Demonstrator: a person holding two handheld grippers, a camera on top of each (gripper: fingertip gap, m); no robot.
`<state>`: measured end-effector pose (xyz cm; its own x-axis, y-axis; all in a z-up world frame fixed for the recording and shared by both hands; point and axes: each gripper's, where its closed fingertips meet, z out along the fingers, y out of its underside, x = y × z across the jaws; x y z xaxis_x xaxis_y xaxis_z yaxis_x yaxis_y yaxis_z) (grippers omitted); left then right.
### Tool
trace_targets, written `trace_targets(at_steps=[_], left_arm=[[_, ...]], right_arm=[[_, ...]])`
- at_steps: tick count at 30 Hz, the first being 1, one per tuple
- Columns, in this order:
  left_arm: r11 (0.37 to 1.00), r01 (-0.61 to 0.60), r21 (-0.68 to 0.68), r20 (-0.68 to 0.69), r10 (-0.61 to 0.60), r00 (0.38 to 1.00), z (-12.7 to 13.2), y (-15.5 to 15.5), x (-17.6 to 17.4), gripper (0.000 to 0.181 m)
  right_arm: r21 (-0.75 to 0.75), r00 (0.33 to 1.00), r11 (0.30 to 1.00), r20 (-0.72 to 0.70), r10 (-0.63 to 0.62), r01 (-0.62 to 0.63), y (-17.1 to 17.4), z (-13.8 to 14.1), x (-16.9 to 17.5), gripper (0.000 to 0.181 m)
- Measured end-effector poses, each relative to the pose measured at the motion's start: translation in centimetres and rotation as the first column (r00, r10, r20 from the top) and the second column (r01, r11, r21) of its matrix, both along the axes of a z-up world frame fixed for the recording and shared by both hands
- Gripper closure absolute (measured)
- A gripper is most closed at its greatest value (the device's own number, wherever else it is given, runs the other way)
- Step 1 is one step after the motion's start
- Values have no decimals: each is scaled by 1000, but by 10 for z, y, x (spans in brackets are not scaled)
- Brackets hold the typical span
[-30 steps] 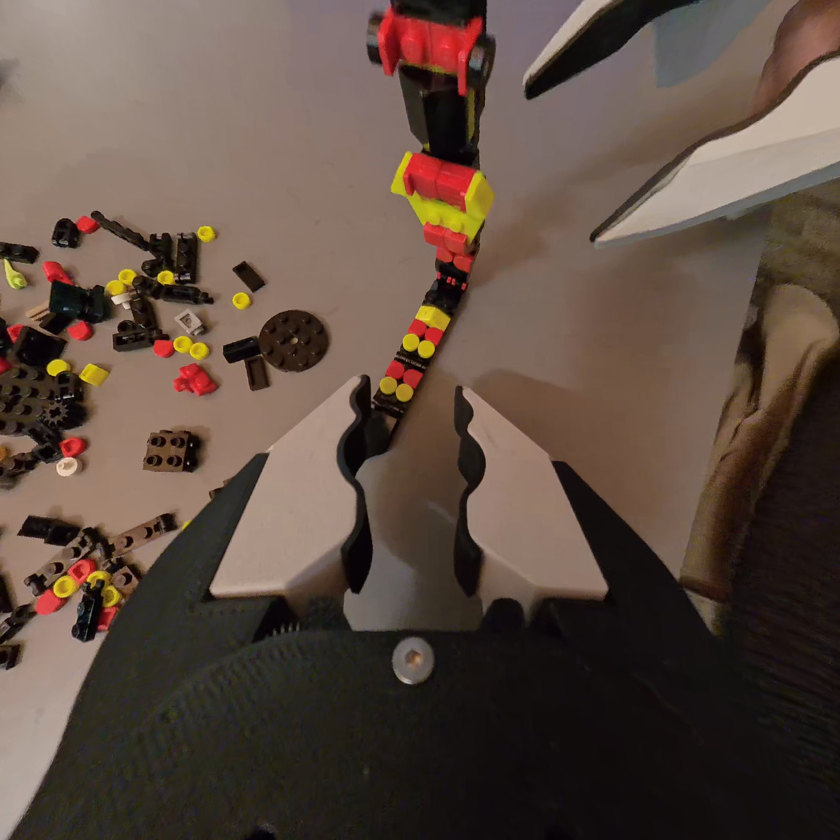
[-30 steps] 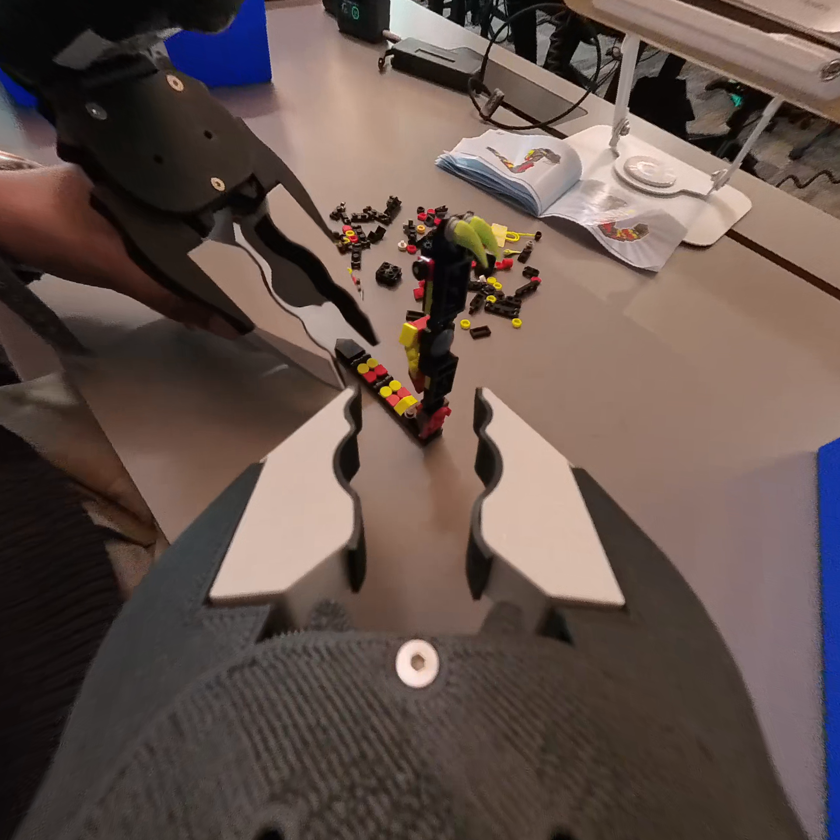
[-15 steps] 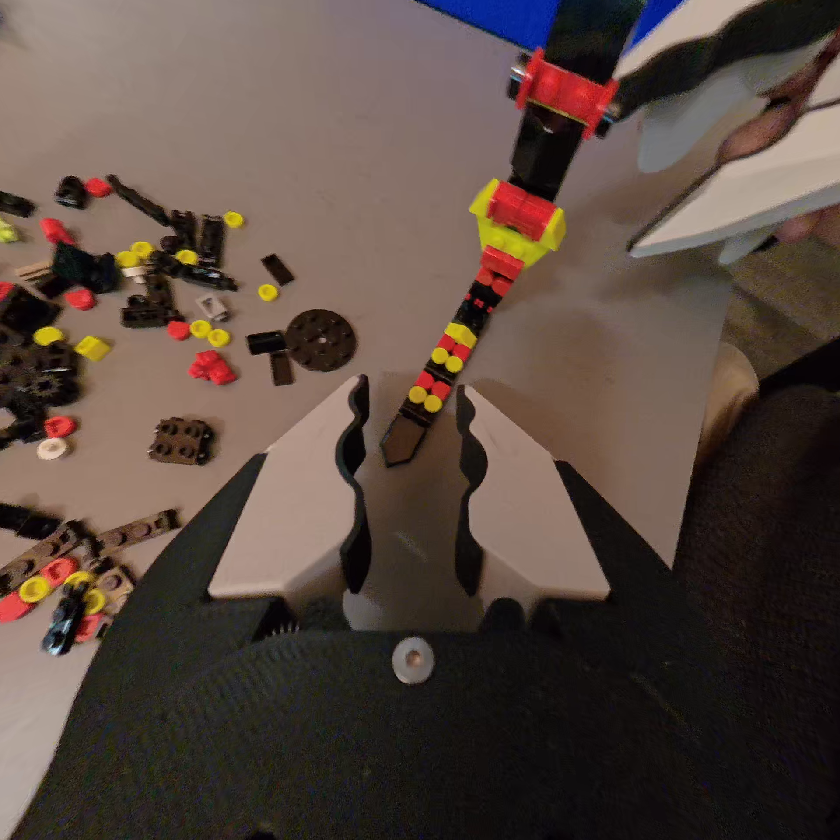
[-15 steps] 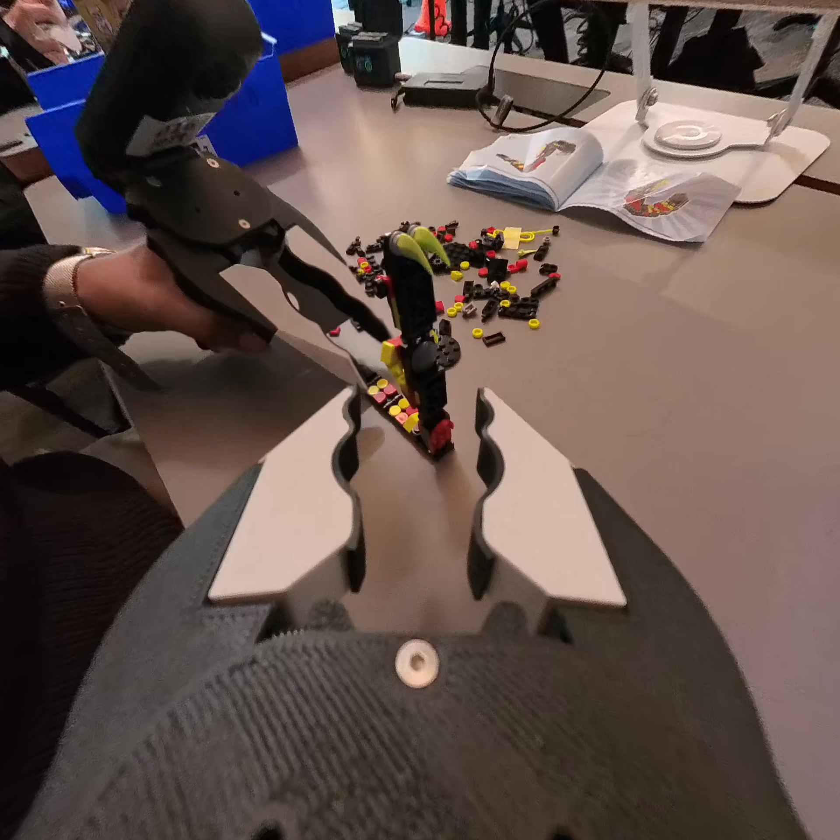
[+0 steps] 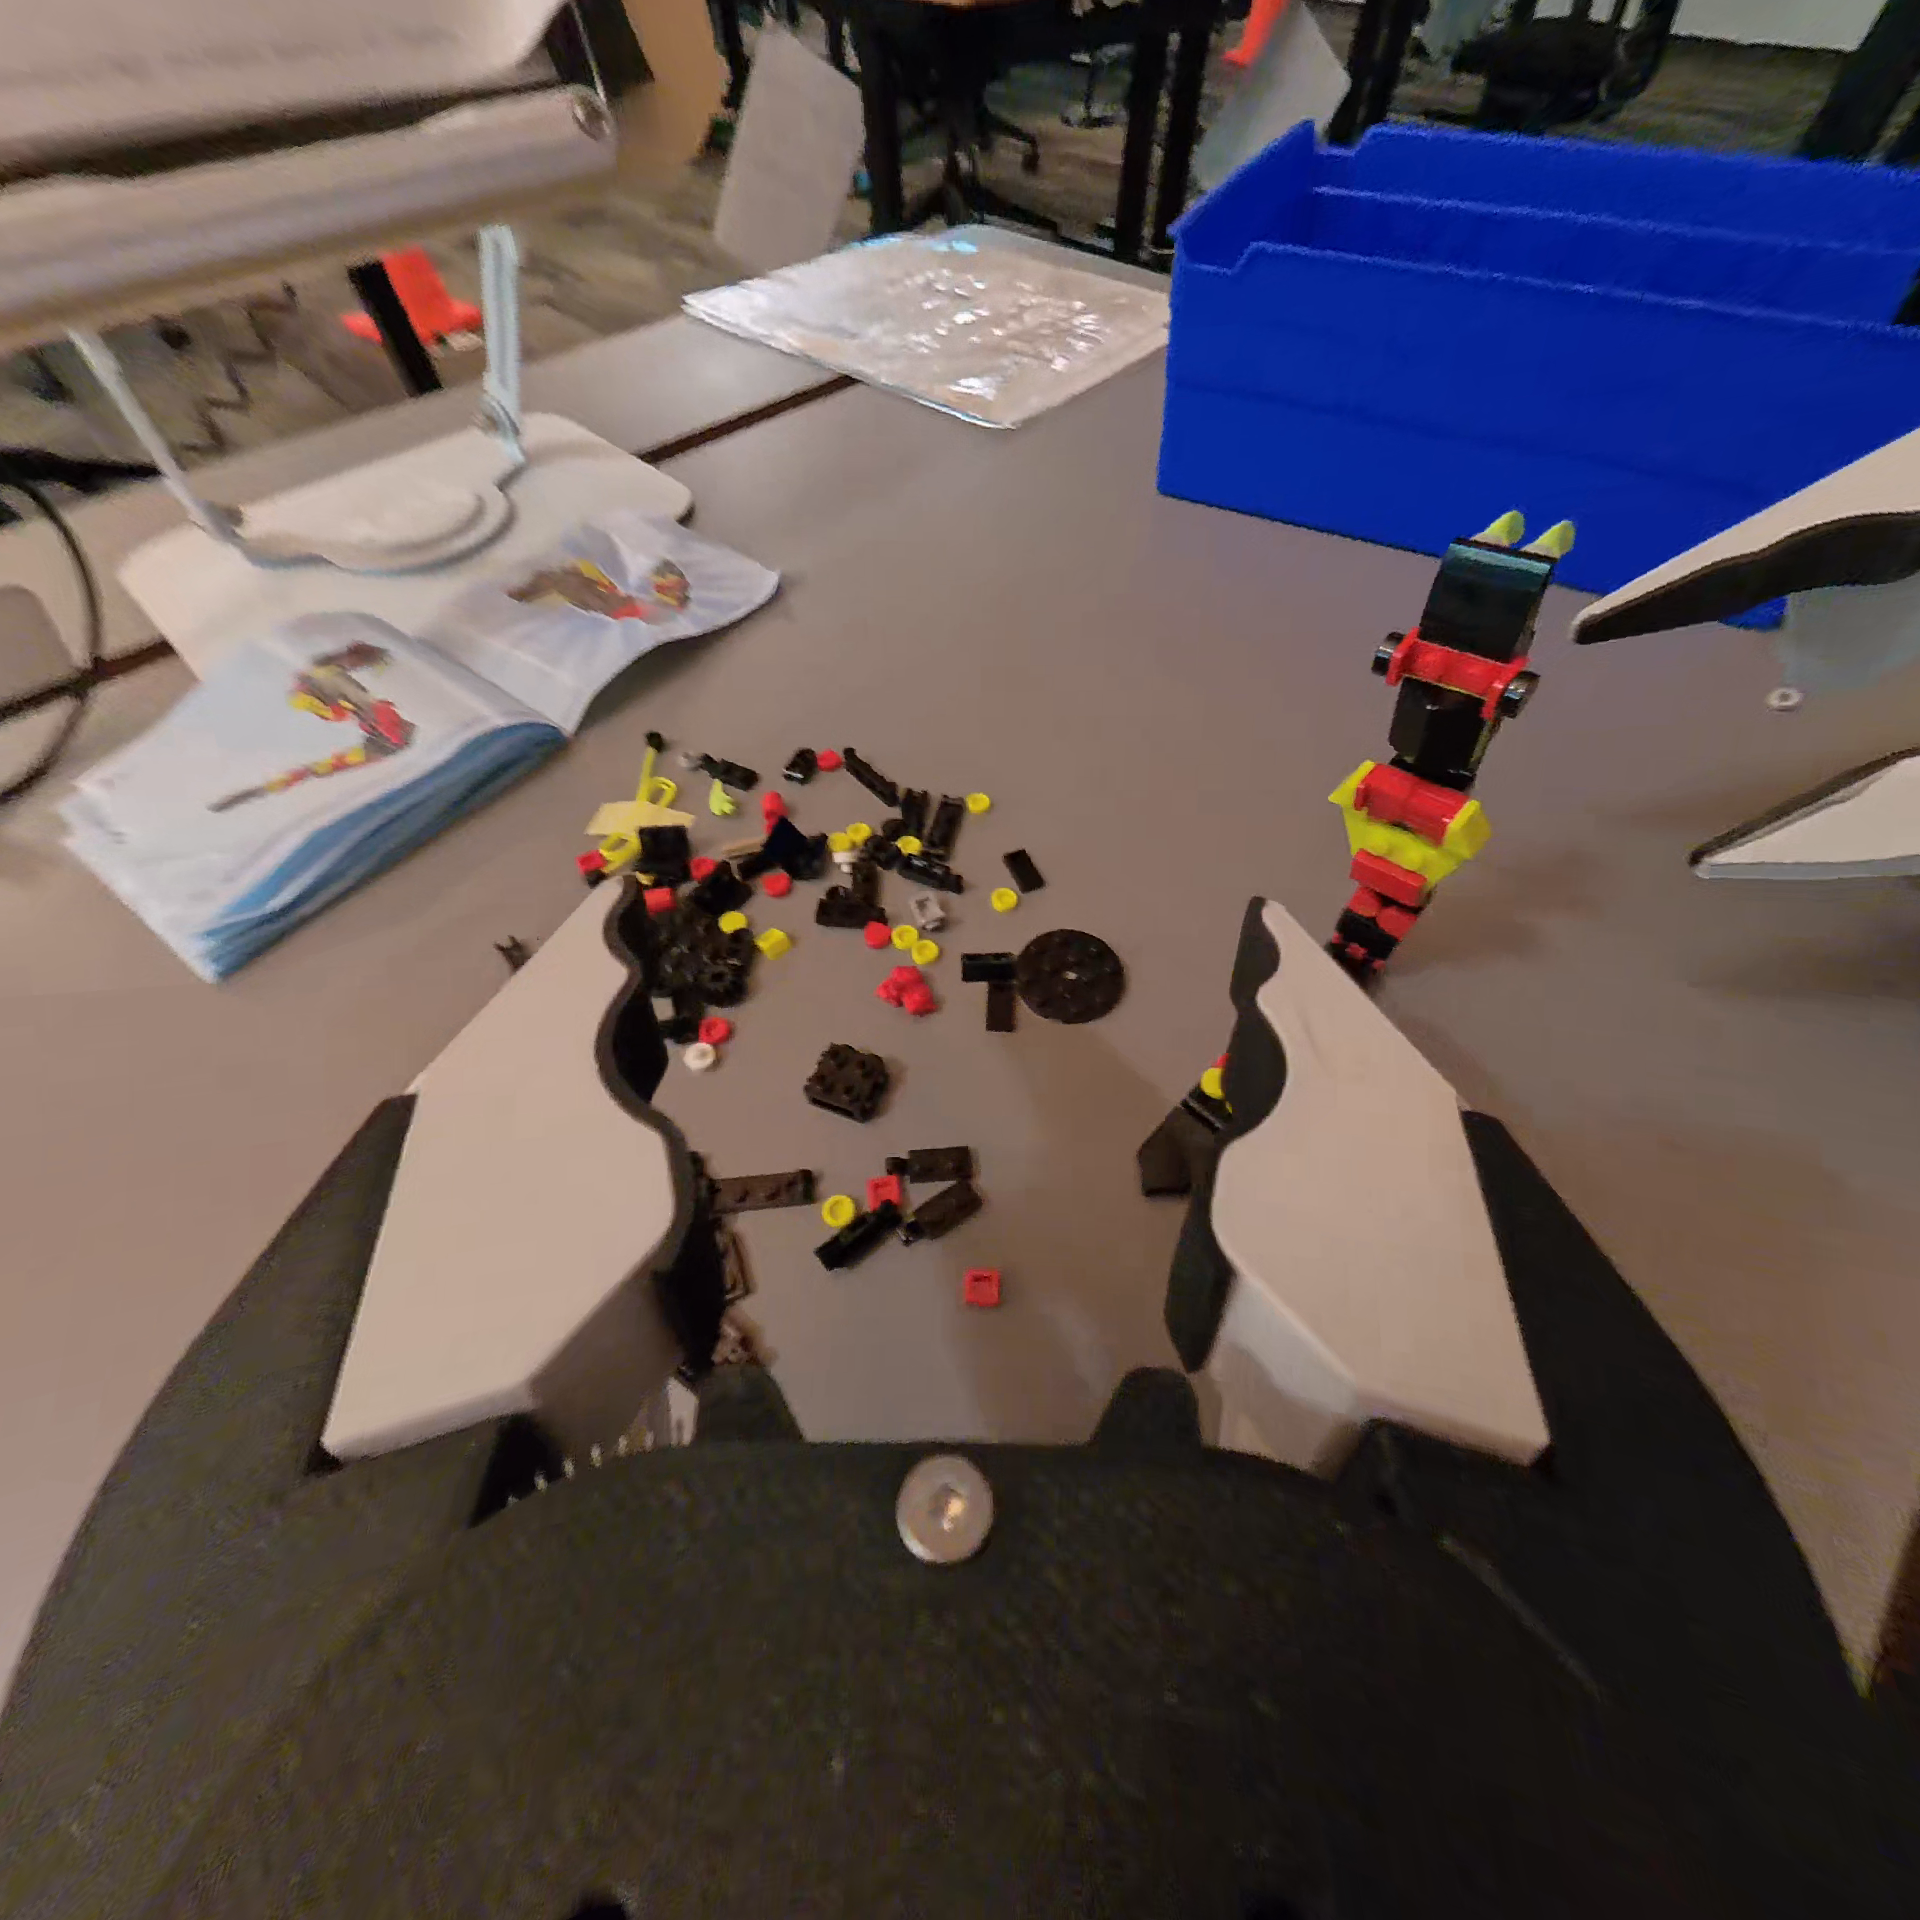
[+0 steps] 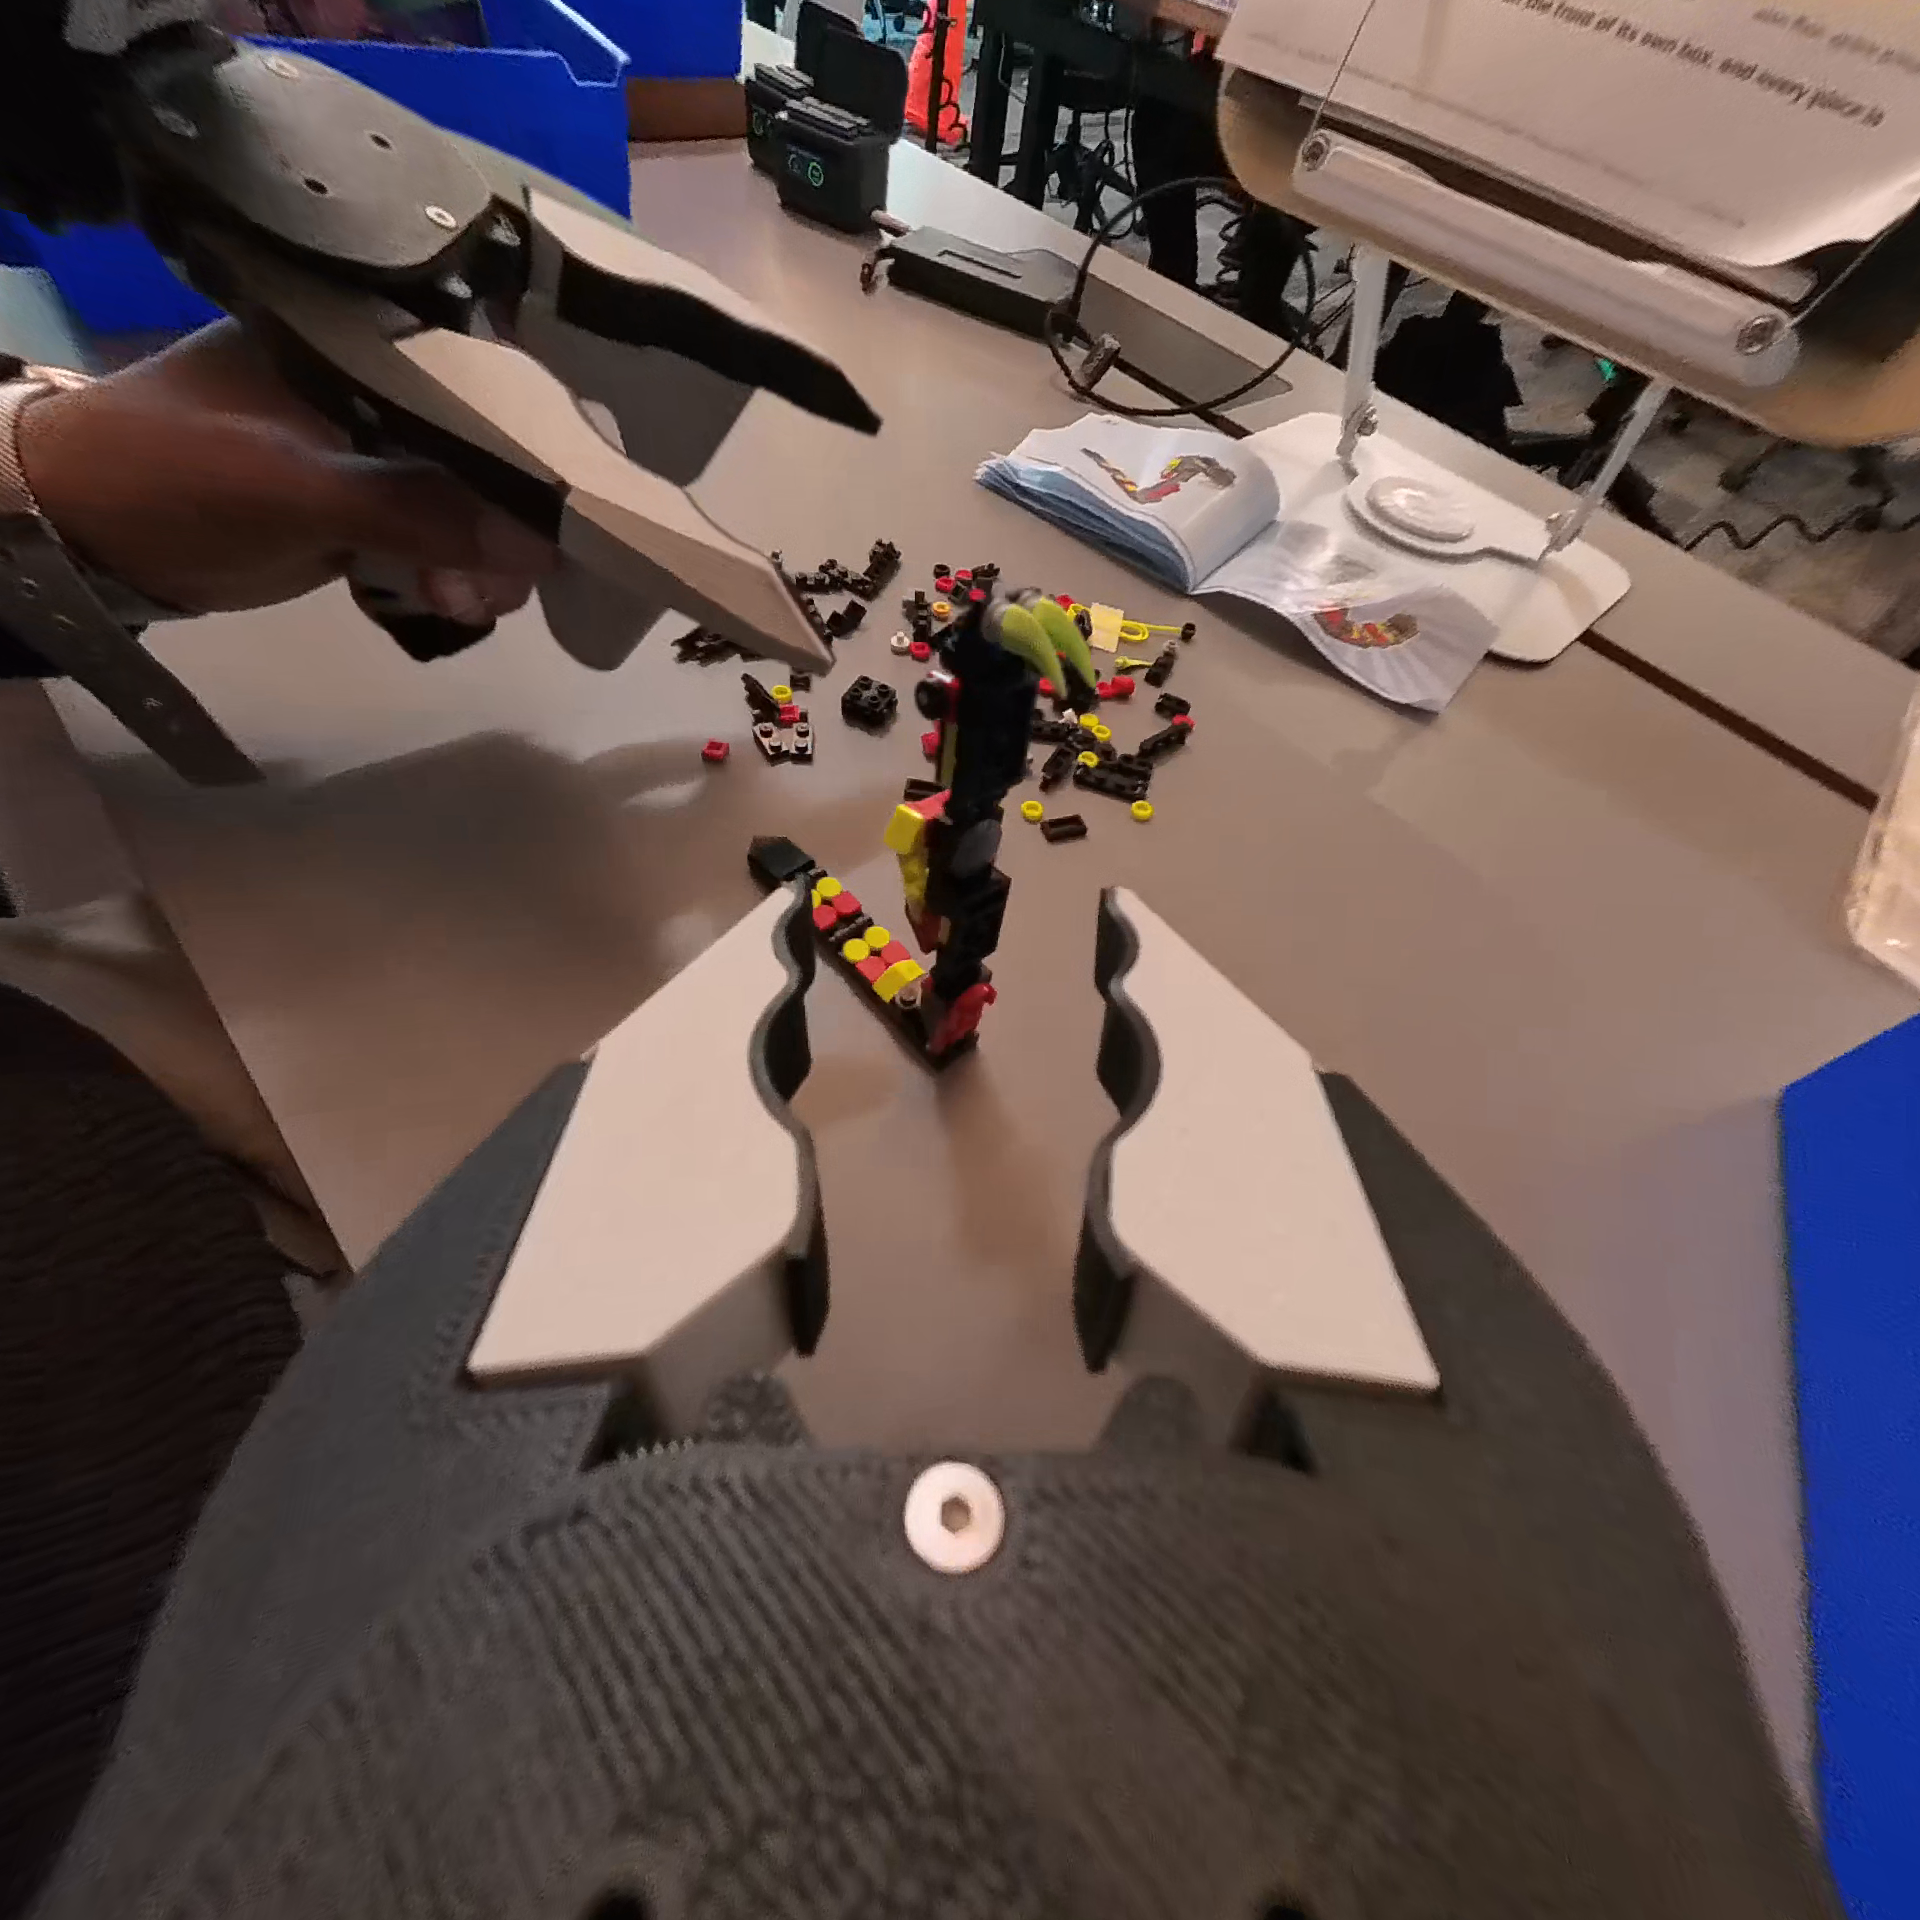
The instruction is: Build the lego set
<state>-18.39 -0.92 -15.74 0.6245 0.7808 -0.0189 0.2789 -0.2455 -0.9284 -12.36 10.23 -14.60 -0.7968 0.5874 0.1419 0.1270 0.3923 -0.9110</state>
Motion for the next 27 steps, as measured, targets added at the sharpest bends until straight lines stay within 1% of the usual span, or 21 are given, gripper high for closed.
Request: trace_targets(at_steps=[2,5,7,10,13,18,23,27], left_arm=[[999,-33,-22,-43,32,999,2,-3,-1,80],[998,-62,3,-79,62,995,4,-5,-1,90],[998,-60,3,-83,60,995,3,-6,-1,92],[998,-63,16,-90,64,994,5,-6,-1,92],[998,-60,18,-45,61,997,-1,-4,1,84],[1000,10,5,19,-10,1000,-11,13,11,89],[999,41,-15,59,-40,997,-21,21,15,89],[998,41,-48,73,-37,997,-28,20,15,90]], right_arm=[[9,1000,1000,-7,1,-1,-1,-1,1,128],[5,1000,1000,7,1,-1,-3,-2,1,126],[-8,1000,1000,23,3,-3,-4,-2,2,125],[-14,998,1000,60,-2,3,-4,-7,1,116],[12,994,1000,109,-3,1,-5,-18,-1,110],[60,997,998,78,-13,8,-5,-23,-6,107],[97,998,995,51,-20,15,-1,-27,-9,106],[59,998,998,55,-11,8,0,-23,-10,109]])
